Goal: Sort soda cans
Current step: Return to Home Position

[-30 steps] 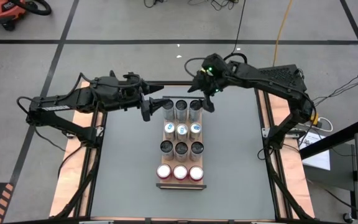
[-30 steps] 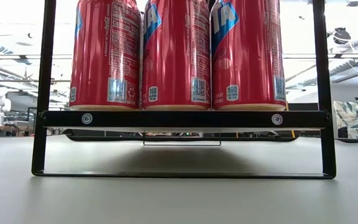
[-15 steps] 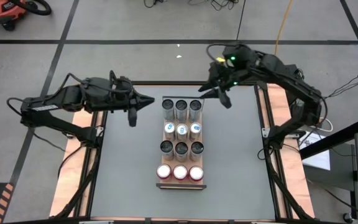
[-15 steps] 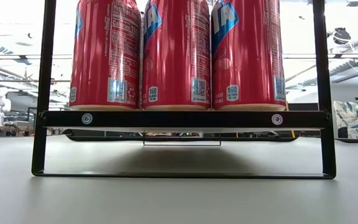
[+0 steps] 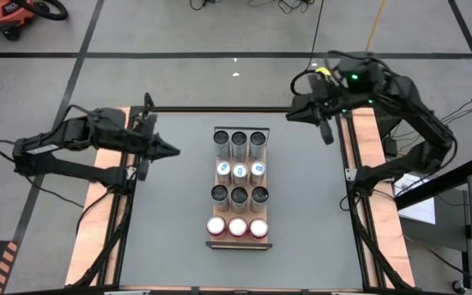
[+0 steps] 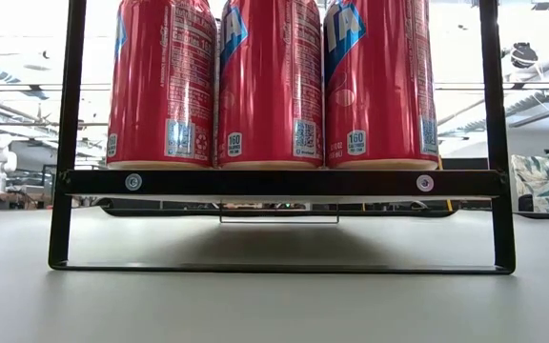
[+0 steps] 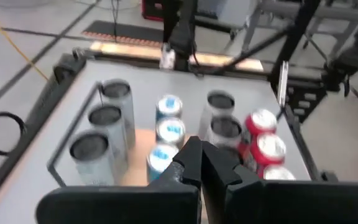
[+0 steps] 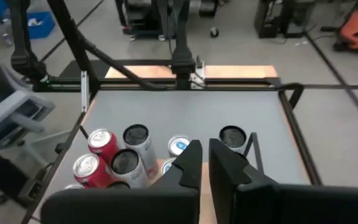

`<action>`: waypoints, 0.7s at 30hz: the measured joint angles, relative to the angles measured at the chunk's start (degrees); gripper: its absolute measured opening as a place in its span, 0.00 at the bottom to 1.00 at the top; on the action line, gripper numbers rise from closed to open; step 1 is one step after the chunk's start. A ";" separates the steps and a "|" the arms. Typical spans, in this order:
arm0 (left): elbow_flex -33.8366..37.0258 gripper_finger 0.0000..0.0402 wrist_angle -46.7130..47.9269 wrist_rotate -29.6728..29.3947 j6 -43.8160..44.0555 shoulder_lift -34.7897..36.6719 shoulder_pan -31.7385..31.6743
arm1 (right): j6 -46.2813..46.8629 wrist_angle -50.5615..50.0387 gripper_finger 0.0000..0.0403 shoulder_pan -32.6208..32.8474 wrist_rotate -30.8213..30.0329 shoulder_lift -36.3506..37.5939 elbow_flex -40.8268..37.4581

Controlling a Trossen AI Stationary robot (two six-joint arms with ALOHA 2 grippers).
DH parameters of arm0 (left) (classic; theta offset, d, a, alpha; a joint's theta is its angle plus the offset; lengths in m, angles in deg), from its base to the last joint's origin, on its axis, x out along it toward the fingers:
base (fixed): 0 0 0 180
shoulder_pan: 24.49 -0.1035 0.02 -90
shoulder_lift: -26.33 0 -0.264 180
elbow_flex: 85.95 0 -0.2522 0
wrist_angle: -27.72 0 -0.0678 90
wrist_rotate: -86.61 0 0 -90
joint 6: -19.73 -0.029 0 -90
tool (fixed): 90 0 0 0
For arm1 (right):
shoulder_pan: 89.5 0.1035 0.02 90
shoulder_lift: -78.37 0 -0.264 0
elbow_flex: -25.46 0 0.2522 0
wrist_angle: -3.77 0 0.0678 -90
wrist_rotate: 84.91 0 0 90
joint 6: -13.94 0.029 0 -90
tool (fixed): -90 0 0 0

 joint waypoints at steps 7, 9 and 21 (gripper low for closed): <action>14.56 0.01 -6.78 0.65 -0.65 11.52 -0.12 | 4.55 -0.01 0.00 1.71 -5.66 4.88 -0.02; 17.61 0.01 -9.01 0.42 -0.47 13.92 -0.31 | 5.86 -0.06 0.00 1.76 -5.77 6.03 -0.01; 27.06 0.01 -12.29 -3.73 -0.18 22.09 -0.41 | 3.19 2.75 0.00 2.86 -8.37 15.58 -12.38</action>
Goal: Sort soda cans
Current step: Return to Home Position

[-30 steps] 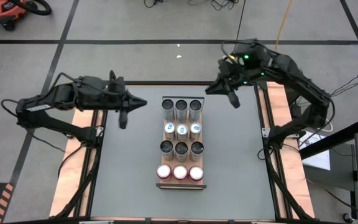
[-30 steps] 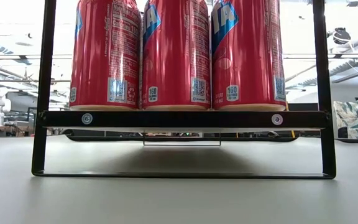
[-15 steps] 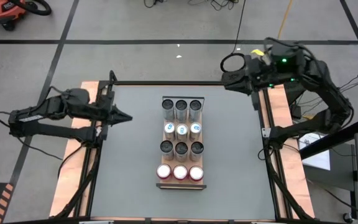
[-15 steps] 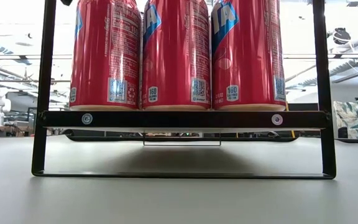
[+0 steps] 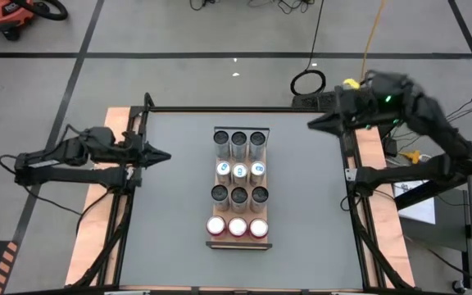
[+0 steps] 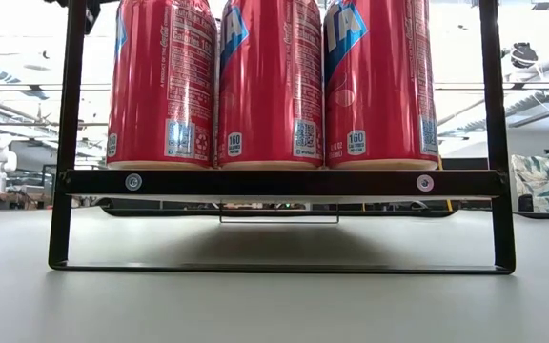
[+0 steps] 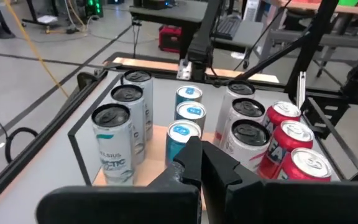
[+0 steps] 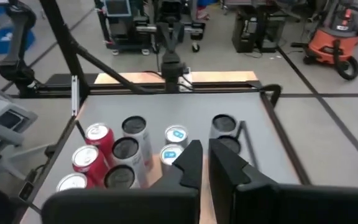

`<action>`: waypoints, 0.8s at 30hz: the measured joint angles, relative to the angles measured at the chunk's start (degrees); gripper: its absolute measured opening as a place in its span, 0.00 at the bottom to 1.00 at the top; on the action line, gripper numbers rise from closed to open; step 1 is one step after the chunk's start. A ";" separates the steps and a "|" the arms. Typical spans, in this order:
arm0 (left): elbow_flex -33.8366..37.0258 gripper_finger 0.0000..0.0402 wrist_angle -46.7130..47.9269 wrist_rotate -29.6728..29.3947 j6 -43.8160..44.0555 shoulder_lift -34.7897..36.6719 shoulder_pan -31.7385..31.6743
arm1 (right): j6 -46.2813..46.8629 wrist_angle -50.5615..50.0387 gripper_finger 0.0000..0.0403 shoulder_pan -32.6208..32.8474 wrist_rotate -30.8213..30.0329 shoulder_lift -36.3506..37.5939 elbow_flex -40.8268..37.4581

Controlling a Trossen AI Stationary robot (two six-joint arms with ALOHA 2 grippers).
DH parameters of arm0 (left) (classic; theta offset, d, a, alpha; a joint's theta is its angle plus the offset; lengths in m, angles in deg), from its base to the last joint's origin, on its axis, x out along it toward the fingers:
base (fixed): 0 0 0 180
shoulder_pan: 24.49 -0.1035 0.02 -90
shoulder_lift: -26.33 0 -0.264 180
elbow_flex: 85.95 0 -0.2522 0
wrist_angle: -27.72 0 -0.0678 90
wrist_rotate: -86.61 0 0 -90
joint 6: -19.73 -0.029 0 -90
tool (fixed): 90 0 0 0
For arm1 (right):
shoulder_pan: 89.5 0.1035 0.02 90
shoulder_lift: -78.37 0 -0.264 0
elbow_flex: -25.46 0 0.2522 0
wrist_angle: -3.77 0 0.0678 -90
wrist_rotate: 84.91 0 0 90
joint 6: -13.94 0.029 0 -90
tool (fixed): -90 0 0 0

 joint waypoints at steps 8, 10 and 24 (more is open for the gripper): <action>15.68 0.01 -11.00 -1.67 -0.46 4.20 0.00 | 3.78 32.30 0.00 5.69 -1.31 13.17 -40.41; 18.61 0.01 -12.69 -3.24 -1.63 4.76 0.00 | 4.78 40.13 0.00 6.73 -3.31 15.35 -48.61; 31.79 0.01 -15.68 -5.31 -3.04 9.86 0.01 | 4.90 73.21 0.00 16.08 -12.36 17.74 -78.13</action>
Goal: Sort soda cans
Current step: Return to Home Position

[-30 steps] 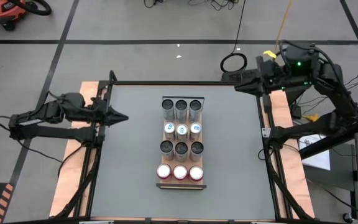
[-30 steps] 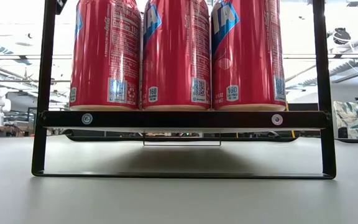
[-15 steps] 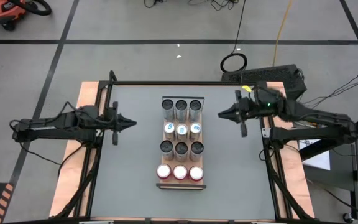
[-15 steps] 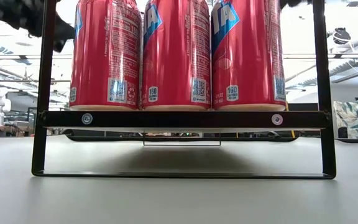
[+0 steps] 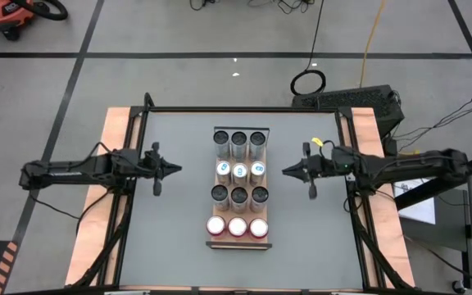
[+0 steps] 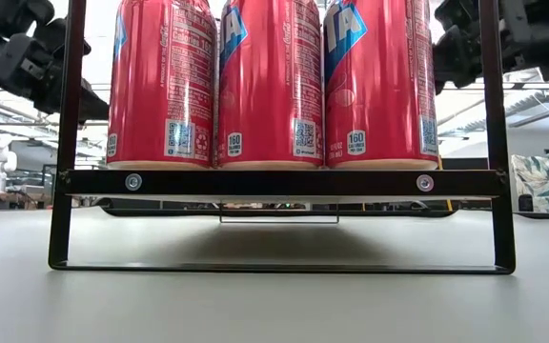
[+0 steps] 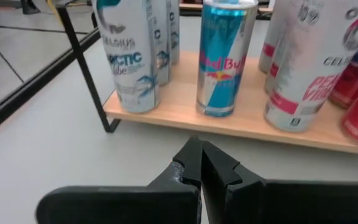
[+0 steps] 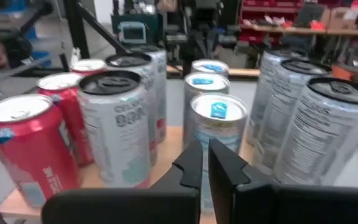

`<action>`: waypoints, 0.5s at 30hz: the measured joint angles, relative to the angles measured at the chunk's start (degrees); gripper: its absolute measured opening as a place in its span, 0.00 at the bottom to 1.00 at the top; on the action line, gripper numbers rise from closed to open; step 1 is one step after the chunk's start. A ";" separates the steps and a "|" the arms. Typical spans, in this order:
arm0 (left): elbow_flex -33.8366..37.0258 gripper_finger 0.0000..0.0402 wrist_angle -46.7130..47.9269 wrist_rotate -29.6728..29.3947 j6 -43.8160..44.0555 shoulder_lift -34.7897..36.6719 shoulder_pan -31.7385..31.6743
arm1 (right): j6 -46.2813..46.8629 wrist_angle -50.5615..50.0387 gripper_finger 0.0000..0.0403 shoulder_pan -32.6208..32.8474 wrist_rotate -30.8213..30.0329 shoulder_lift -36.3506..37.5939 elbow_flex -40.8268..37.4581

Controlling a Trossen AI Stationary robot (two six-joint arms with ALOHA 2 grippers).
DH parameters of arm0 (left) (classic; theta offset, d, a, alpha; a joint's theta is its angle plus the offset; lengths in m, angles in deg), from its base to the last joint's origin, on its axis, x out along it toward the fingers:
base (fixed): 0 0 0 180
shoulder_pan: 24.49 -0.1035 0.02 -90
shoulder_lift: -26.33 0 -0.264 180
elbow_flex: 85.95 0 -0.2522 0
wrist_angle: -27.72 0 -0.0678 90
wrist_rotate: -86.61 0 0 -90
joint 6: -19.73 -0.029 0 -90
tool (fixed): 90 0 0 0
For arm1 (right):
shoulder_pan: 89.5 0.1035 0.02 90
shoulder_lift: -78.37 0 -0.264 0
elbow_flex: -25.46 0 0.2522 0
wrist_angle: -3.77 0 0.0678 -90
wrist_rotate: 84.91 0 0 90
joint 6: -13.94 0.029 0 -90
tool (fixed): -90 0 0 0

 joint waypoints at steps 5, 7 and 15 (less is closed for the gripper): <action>2.49 0.01 0.07 -0.79 0.01 2.83 0.06 | 0.58 6.71 0.00 3.54 -3.96 -0.04 -3.19; 3.25 0.01 0.53 -1.30 -0.09 4.22 0.06 | 0.50 7.81 0.00 4.66 -5.69 -0.02 -3.30; 3.51 0.01 0.04 -0.69 -3.51 10.78 0.06 | 1.51 8.81 0.00 5.88 -5.88 0.02 -3.32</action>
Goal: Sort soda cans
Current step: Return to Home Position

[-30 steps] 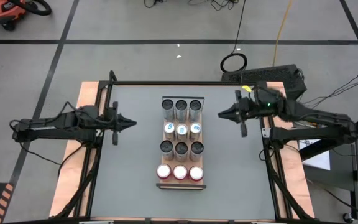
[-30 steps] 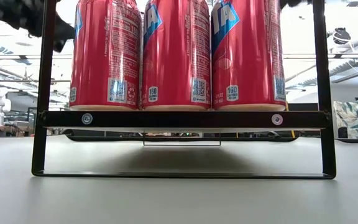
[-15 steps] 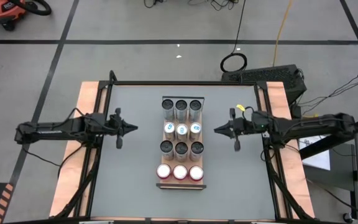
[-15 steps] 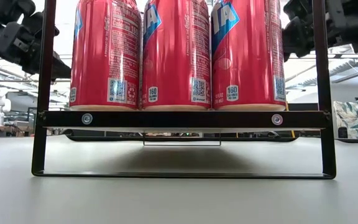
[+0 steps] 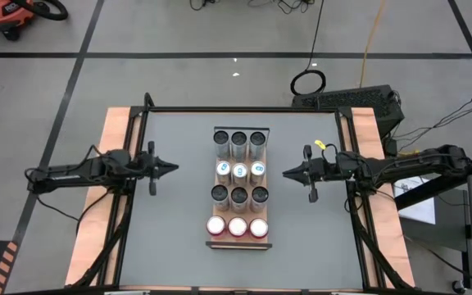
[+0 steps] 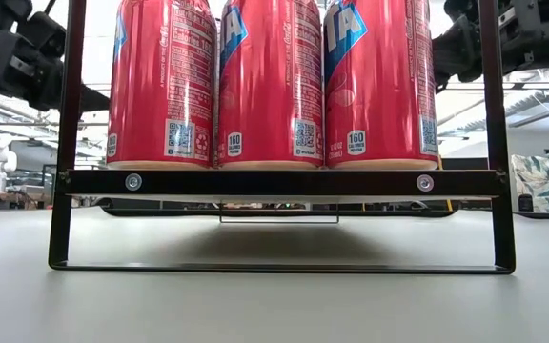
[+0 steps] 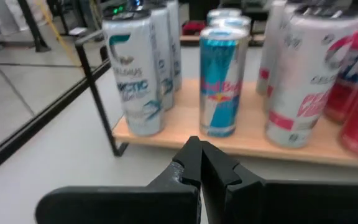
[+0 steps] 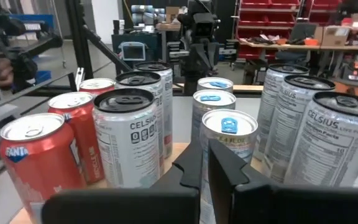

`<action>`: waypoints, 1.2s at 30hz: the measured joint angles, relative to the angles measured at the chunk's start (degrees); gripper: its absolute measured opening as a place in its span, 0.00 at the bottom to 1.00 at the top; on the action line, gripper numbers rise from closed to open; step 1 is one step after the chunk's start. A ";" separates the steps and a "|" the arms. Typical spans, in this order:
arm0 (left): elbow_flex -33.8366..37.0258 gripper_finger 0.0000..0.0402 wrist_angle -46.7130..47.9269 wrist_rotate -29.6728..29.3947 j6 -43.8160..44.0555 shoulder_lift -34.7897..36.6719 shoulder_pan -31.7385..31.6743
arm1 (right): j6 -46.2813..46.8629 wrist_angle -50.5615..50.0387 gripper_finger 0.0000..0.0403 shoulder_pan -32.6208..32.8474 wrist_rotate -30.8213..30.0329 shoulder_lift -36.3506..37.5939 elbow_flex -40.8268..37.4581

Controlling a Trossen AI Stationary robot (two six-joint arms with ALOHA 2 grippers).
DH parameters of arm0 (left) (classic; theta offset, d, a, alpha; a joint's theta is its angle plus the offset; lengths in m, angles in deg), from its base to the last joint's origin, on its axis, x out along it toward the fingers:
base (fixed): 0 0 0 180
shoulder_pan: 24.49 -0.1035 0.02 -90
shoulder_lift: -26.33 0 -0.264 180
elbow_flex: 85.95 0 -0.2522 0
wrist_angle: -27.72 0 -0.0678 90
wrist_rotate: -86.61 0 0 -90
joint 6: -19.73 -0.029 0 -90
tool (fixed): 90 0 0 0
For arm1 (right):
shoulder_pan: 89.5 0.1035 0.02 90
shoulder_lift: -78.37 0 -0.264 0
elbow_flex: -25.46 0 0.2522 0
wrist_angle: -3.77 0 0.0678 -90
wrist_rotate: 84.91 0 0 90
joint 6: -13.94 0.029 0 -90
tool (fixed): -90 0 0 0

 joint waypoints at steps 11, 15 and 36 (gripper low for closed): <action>3.32 0.01 -4.14 5.57 0.75 6.34 0.00 | 4.29 -0.07 0.00 0.62 -1.48 0.00 0.00; 6.95 0.01 -10.38 7.00 2.13 7.58 0.11 | 4.92 -0.04 0.00 0.61 -1.48 0.00 0.00; 9.31 0.01 -16.78 7.47 1.88 7.78 1.99 | -2.56 0.99 0.00 3.96 -1.45 -3.43 -0.96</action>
